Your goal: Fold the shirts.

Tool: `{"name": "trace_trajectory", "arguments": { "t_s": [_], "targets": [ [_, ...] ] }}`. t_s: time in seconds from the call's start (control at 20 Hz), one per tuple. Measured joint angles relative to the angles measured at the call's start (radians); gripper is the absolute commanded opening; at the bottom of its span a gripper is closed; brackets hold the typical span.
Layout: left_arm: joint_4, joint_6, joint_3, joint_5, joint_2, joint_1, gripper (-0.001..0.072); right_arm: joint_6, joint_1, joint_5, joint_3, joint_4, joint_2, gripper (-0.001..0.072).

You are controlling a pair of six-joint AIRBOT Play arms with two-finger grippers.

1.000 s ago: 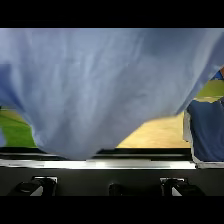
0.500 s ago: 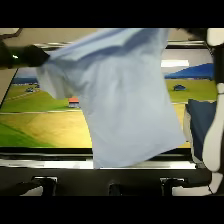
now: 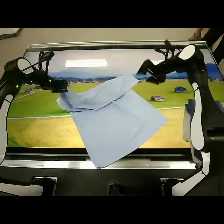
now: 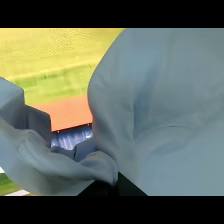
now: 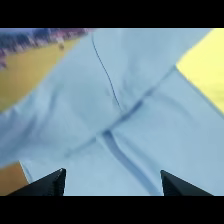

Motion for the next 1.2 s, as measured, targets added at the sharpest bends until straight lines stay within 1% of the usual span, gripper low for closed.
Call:
{"name": "trace_trajectory", "arguments": {
  "t_s": [0.05,0.15,0.2,0.3,0.45,0.5,0.6,0.65,0.7,0.75,0.8,0.85,0.9,0.95,1.1,1.2],
  "targets": [
    [0.000,0.003,0.000,-0.006,-0.004,0.009,0.0030,-0.016,-0.002,0.095,-0.019,-0.007,0.014,0.0669],
    [-0.002,0.011,0.000,-0.015,-0.010,0.023,0.0030,-0.042,0.022,0.220,-0.137,-0.012,0.072,0.0671],
    [-0.005,0.016,0.000,-0.023,-0.011,0.032,0.0030,-0.050,0.039,0.249,-0.231,-0.019,0.117,0.0681],
    [-0.003,0.020,-0.002,-0.035,-0.013,0.049,0.0030,-0.065,0.082,0.232,-0.485,-0.032,0.224,0.0691],
    [-0.005,0.025,-0.003,-0.046,-0.016,0.059,0.0030,-0.067,0.134,0.121,-0.890,-0.018,0.363,0.0688],
    [-0.004,0.025,-0.003,-0.047,-0.016,0.063,0.0030,-0.066,0.139,0.064,-0.999,-0.002,0.390,0.0687],
    [-0.003,0.027,-0.003,-0.048,-0.016,0.066,0.0030,-0.067,0.153,-0.035,-1.176,0.066,0.426,0.0687],
    [-0.004,0.027,-0.003,-0.051,-0.018,0.066,0.0030,-0.068,0.155,-0.092,-1.244,0.102,0.438,0.0664],
    [-0.004,0.027,-0.003,-0.053,-0.018,0.066,0.0030,-0.071,0.155,-0.149,-1.294,0.132,0.444,0.0664],
    [-0.004,0.027,-0.003,-0.052,-0.018,0.067,0.0030,-0.071,0.156,-0.177,-1.327,0.169,0.451,0.0616],
    [-0.004,0.027,-0.003,-0.053,-0.018,0.068,0.0030,-0.071,0.161,-0.207,-1.354,0.205,0.454,0.0516],
    [-0.004,0.027,-0.003,-0.053,-0.018,0.069,0.0030,-0.070,0.161,-0.241,-1.372,0.227,0.457,0.0359],
    [-0.004,0.027,-0.003,-0.053,-0.018,0.068,0.0030,-0.065,0.161,-0.287,-1.386,0.253,0.458,0.0166],
    [-0.004,0.027,-0.003,-0.053,-0.018,0.068,0.0030,-0.062,0.162,-0.332,-1.392,0.272,0.459,0.0048],
    [-0.004,0.027,-0.003,-0.054,-0.018,0.068,0.0029,-0.044,0.162,-0.402,-1.376,0.334,0.462,0.0046],
    [-0.004,0.028,-0.003,-0.054,-0.018,0.068,0.0030,-0.040,0.161,-0.404,-1.336,0.354,0.472,0.0046]
  ]
}}
